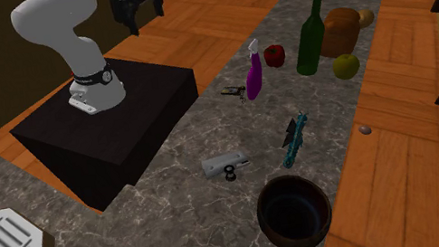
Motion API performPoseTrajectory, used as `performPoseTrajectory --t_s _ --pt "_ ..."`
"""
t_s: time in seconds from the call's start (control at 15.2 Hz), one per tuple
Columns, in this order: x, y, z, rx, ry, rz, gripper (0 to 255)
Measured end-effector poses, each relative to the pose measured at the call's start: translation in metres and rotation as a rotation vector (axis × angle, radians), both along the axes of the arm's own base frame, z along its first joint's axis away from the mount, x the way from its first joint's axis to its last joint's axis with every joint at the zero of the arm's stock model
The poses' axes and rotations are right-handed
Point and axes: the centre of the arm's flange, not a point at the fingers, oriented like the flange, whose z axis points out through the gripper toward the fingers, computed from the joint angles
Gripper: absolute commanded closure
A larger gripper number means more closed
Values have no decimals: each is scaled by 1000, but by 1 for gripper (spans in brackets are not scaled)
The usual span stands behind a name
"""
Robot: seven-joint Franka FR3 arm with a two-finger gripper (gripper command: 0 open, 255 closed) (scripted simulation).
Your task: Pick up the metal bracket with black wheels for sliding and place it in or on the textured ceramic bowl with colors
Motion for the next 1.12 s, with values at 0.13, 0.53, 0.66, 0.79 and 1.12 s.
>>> performPoseTrajectory --t_s 0.13,0.53,0.66,0.79,1.12 --pt "14 -10 -22 -9 -8 -9 0" --pt "38 -39 -87 -34 -32 -38 0" --pt "48 -50 -110 -42 -40 -47 0" --pt "56 -60 -132 -50 -47 -56 0" --pt "77 -85 -181 -71 -68 -80 0"
